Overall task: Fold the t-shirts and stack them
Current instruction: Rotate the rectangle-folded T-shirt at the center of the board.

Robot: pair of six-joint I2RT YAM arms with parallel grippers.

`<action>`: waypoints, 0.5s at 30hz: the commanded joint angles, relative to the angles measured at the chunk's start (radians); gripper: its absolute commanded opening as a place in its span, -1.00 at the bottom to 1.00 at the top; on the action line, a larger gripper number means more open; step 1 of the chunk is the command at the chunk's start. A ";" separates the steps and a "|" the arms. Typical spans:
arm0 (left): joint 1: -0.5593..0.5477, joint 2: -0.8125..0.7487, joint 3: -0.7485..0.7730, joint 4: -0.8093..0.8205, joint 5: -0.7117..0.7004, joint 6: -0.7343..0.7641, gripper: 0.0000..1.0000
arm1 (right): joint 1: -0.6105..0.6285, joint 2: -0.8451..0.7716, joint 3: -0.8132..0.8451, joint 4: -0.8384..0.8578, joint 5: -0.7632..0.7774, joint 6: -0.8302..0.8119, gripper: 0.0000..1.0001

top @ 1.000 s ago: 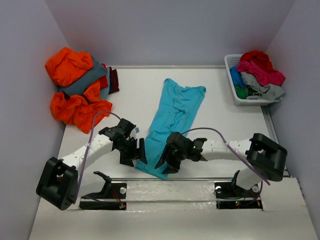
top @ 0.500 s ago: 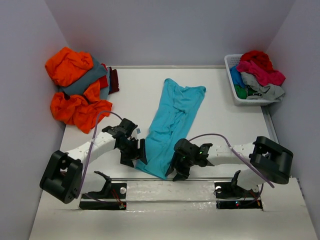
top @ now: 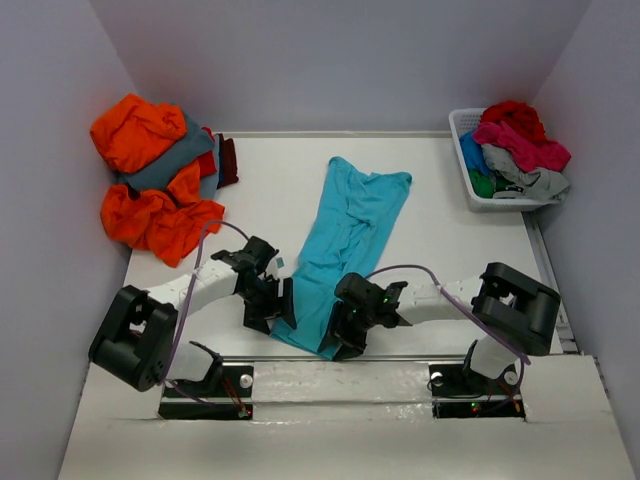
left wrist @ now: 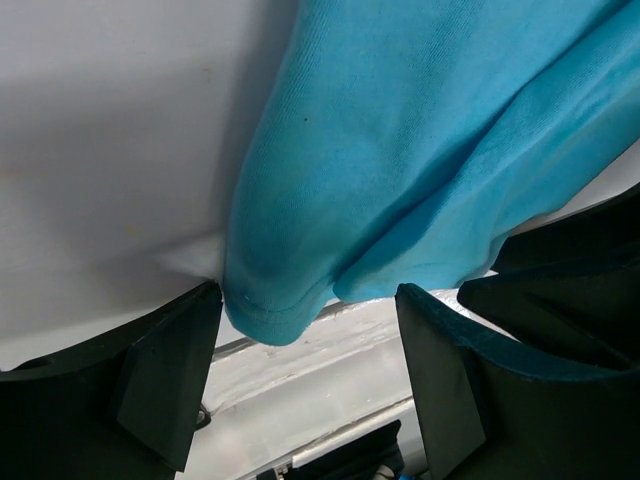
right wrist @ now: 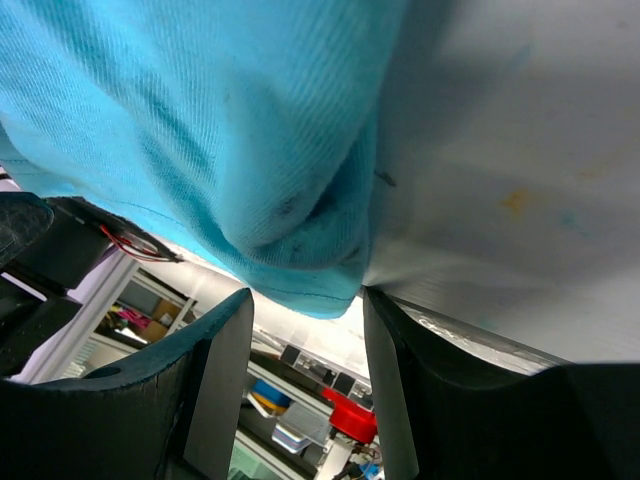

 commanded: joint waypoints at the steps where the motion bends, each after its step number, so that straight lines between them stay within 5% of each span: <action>1: -0.002 0.007 0.020 0.015 0.020 0.021 0.64 | -0.007 0.013 0.030 0.028 0.035 -0.019 0.08; 15: -0.002 -0.008 -0.049 0.055 0.060 -0.003 0.18 | -0.007 -0.027 0.033 -0.022 0.118 0.003 -0.15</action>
